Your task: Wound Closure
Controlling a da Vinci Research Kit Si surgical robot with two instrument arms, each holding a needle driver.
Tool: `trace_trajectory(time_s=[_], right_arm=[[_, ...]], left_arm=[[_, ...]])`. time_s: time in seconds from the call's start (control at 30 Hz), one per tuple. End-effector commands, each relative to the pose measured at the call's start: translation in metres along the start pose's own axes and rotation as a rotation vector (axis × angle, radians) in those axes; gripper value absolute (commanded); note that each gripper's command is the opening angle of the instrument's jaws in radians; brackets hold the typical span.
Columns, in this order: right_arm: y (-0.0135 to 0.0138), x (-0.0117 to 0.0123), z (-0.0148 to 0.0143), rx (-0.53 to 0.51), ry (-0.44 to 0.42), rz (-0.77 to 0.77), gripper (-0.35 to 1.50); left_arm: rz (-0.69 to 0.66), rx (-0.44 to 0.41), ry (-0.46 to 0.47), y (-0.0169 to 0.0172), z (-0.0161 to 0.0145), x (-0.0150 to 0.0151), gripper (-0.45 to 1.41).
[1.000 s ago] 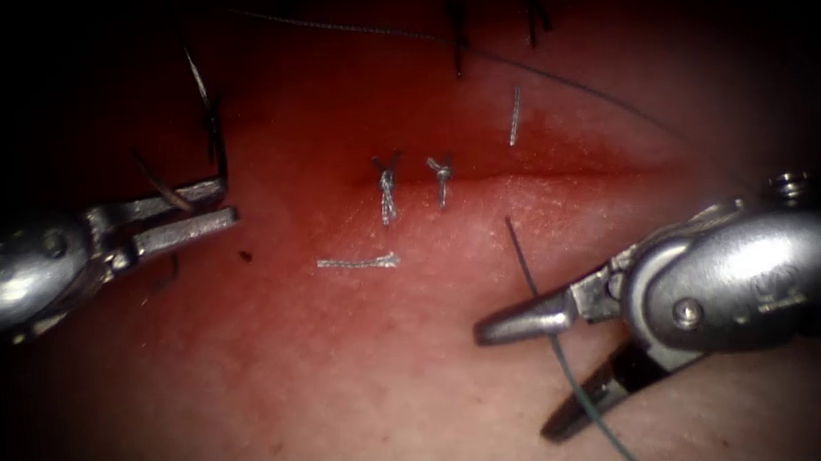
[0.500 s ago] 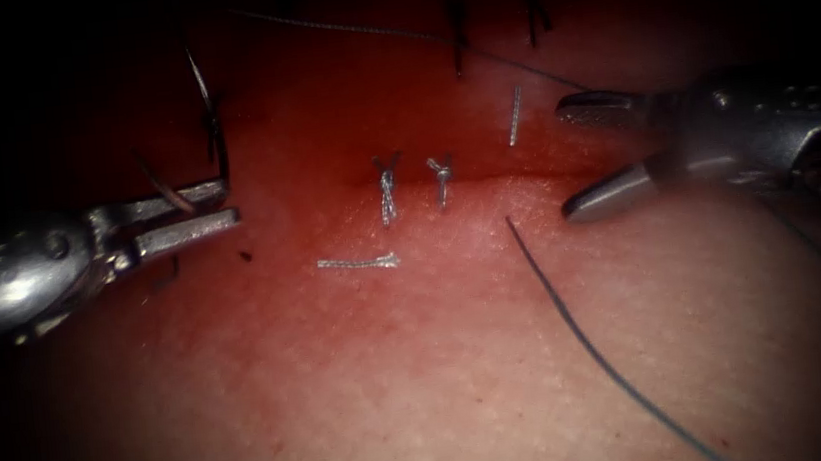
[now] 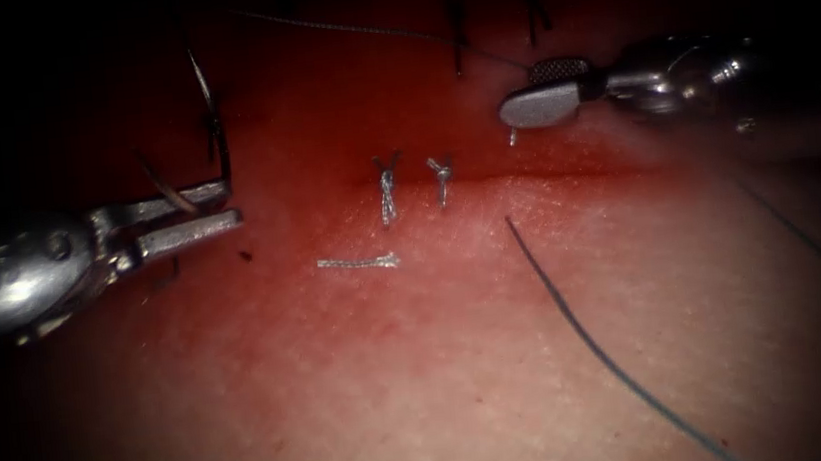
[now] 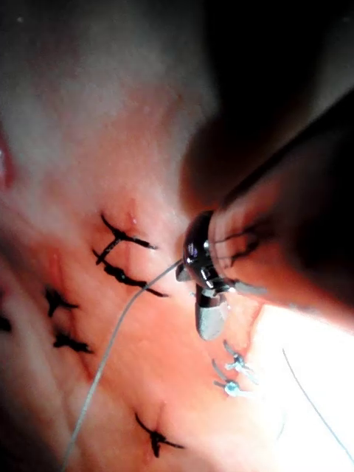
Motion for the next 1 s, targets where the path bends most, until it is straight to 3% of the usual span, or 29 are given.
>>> trace_trajectory(time_s=[0.03, 0.33, 0.4, 0.47, 0.5, 0.57, 0.6, 0.67, 1.0], right_arm=[[0.0001, 0.0003, 0.0018, 0.000, -0.005, 0.009, 1.20], [0.0001, 0.0000, 0.0026, 0.037, -0.042, 0.045, 1.31], [-0.0001, 0.0000, 0.0028, 0.099, -0.044, 0.042, 1.01], [-0.0002, 0.0000, 0.0031, 0.131, -0.043, 0.034, 0.89], [-0.0002, 0.0000, 0.0031, 0.139, -0.052, 0.028, 0.68], [-0.0004, -0.0001, 0.0030, 0.151, -0.061, 0.023, -0.26], [-0.0005, -0.0001, 0.0028, 0.150, -0.069, 0.022, -0.35], [-0.0010, 0.0003, 0.0025, 0.135, -0.079, -0.001, -0.35], [-0.0048, 0.0044, -0.0003, 0.180, 0.126, -0.374, -0.35]], left_arm=[[0.001, 0.001, 0.001, -0.0002, 0.0008, 0.0000, -0.45], [0.008, -0.002, -0.001, -0.0003, 0.0007, 0.0000, -0.45], [0.008, -0.002, 0.000, -0.0003, 0.0008, 0.0000, -0.45], [0.008, -0.002, 0.000, -0.0003, 0.0008, 0.0000, -0.45], [0.008, -0.002, 0.000, -0.0003, 0.0008, -0.0001, -0.45], [0.009, -0.002, 0.000, -0.0004, 0.0008, -0.0001, -0.45], [0.009, -0.002, 0.000, -0.0004, 0.0009, -0.0002, -0.45], [0.010, -0.004, 0.003, -0.0005, 0.0010, -0.0004, -0.45], [0.181, -0.007, 0.008, -0.0029, 0.0032, -0.0036, -0.45]])
